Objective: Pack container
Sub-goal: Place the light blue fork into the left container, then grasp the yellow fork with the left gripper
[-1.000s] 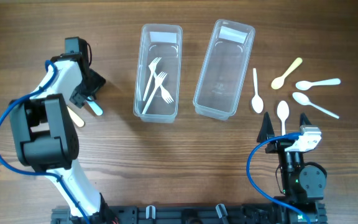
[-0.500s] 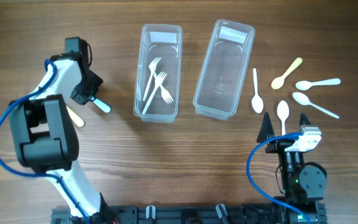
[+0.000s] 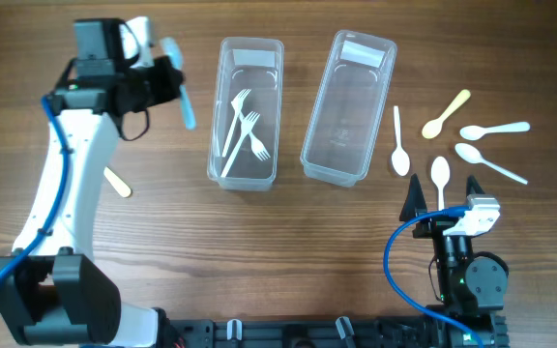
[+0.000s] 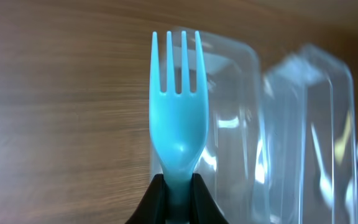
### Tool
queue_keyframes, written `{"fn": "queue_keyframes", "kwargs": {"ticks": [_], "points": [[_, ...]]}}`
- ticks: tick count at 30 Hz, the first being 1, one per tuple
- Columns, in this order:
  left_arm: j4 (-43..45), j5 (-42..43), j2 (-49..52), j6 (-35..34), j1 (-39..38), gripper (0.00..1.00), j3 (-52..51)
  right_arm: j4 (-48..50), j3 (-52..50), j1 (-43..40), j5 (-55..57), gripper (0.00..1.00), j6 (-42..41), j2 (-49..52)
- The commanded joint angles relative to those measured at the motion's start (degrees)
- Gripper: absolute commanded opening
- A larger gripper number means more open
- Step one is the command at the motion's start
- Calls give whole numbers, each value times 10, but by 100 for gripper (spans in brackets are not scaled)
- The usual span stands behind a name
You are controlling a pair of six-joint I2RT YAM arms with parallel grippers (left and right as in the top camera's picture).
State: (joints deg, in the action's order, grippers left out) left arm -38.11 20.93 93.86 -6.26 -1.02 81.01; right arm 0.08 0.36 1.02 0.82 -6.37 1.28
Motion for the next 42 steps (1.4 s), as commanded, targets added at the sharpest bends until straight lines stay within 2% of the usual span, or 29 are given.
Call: {"fn": "queue_keyframes", "kwargs": {"ticks": [1,2,6,7,8,10,13,15,17,20,22,24,25,29,37,42], "points": [[3,33,3,230,-62,4,3,3,0,-1,-9,100,2,-3],[3,32,9,258,-80,4,3,3,0,-1,-9,100,2,-3],[4,28,38,251,-106,5,3,3,0,-1,-9,100,2,-3],[4,28,44,251,-107,21,3,3,0,-1,-9,100,2,-3],[7,28,46,251,-108,61,3,3,0,-1,-9,100,2,-3],[29,23,41,236,-106,68,3,3,0,-1,-9,100,2,-3],[83,13,26,162,-96,76,3,3,0,-1,-9,100,2,-3],[120,-21,0,82,-74,77,5,3,0,-1,-9,100,2,-3],[109,-90,-20,33,-54,75,5,3,0,-1,-9,100,2,-3],[-26,-310,-49,-135,7,76,5,3,0,-1,-9,99,2,-3],[-106,-348,-44,-206,45,90,4,3,0,-1,-9,100,2,-3],[-165,-349,-29,-264,81,99,3,3,0,-1,-9,100,2,-3],[-185,-349,-17,-292,95,100,0,3,0,-1,-9,100,2,-3],[-163,-349,29,-337,120,100,-41,3,0,-1,-9,100,2,-3],[-80,-349,155,-337,123,100,-50,3,0,-1,-9,100,2,-3],[-51,-349,183,-336,152,100,-50,3,0,-1,-9,100,2,-3]]}}
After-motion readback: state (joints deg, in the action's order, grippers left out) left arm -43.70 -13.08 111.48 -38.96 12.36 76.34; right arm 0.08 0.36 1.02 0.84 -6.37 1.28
